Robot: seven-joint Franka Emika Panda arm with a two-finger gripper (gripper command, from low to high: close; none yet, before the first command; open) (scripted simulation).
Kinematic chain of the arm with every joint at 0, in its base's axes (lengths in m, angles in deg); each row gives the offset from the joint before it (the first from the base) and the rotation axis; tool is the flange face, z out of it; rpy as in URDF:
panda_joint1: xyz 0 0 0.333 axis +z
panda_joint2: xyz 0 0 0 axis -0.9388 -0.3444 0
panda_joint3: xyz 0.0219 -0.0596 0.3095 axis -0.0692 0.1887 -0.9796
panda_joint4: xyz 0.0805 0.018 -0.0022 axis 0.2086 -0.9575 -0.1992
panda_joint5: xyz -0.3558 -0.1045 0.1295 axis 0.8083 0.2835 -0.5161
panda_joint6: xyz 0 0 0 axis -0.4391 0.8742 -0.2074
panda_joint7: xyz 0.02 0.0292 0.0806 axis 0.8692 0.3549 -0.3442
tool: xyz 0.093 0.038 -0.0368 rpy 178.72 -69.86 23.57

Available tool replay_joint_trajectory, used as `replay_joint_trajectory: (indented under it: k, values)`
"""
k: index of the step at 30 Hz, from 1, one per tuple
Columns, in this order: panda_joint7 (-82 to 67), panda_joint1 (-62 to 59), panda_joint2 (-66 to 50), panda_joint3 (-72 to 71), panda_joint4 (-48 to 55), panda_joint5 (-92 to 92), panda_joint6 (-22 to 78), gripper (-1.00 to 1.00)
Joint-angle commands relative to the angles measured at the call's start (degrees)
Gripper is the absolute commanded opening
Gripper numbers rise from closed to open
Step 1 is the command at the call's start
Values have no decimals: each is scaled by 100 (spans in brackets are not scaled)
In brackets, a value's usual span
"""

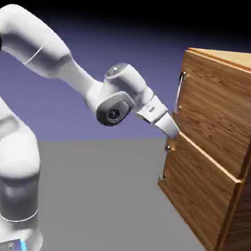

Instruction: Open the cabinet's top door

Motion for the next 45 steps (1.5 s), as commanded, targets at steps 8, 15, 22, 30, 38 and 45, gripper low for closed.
replay_joint_trajectory:
  k: [8,15,22,30,38,45]
  values:
    - [-1206,-745,427,-888,364,-1994,74,0]
    - [-2261,-1397,801,-1666,683,-3739,138,0]
    - [-3316,-2049,1175,-2443,1001,-5483,203,0]
    - [-4522,-2794,1603,-3331,1365,-7477,276,0]
    - [-5728,-3539,2030,-4219,1729,-9471,350,0]
    - [-6783,-4191,2404,-4997,2048,-11215,415,0]
